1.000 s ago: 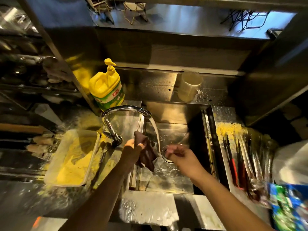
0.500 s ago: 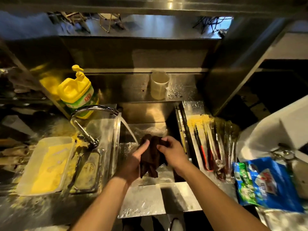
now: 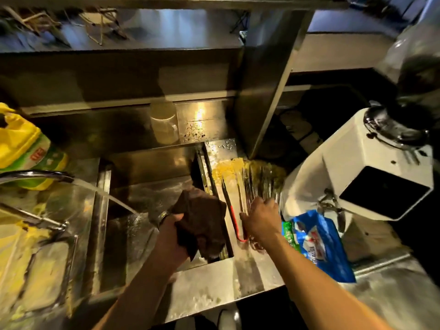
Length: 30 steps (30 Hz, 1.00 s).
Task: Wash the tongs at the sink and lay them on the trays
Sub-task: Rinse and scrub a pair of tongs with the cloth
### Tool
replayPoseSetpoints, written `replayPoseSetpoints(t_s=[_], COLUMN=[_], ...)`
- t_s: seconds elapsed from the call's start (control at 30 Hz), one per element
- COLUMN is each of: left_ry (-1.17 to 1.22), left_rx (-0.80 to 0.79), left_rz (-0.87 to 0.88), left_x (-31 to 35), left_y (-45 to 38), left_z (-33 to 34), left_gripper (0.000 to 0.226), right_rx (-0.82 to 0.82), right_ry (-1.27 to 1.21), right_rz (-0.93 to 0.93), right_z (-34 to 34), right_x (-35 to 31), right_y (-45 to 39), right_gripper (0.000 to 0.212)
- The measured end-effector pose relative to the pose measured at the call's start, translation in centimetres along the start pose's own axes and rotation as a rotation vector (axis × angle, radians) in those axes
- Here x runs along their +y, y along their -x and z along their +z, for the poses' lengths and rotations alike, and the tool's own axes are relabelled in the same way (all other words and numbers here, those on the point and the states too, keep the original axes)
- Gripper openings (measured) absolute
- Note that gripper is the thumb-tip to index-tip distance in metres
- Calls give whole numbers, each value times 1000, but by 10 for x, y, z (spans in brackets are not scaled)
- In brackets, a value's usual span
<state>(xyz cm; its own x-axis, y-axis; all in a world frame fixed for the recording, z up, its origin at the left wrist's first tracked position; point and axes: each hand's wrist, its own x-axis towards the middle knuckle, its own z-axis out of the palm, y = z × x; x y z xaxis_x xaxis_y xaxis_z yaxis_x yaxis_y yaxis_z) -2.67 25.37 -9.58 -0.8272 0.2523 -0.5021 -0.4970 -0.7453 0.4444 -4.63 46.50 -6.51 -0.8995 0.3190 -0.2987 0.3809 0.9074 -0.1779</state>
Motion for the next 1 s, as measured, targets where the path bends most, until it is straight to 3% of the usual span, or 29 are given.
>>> replayPoseSetpoints(t_s=[0.1, 0.2, 0.27, 0.4, 0.63, 0.77, 0.93, 1.0], left_ry=[-5, -67, -68, -62, -113, -107, -48, -24], left_rx=[10, 69, 68, 164, 291, 379, 375, 364], left_rz=[-2, -23, -37, -11, 63, 120, 188, 185], left_x=[-9, -12, -12, -10, -3, 17, 50, 61], left_y=[-3, -3, 0, 3, 11, 21, 34, 34], left_z=[0, 3, 5, 12, 11, -11, -41, -51], left_gripper=[38, 44, 55, 52, 52, 64, 65, 55], right_rx=[-73, -68, -54, -30, 8, -14, 43, 49], right_ry=[140, 160, 109, -50, -41, -114, -62, -56], right_rz=[-11, -51, -39, -5, -28, -17, -34, -57], right_z=[7, 6, 1, -17, -50, -60, -62, -62], right_x=[2, 4, 4, 4, 11, 4, -12, -28], right_y=[-8, -15, -16, -18, -12, -6, 16, 25], right_gripper=[70, 40, 34, 33, 35, 29, 31, 31])
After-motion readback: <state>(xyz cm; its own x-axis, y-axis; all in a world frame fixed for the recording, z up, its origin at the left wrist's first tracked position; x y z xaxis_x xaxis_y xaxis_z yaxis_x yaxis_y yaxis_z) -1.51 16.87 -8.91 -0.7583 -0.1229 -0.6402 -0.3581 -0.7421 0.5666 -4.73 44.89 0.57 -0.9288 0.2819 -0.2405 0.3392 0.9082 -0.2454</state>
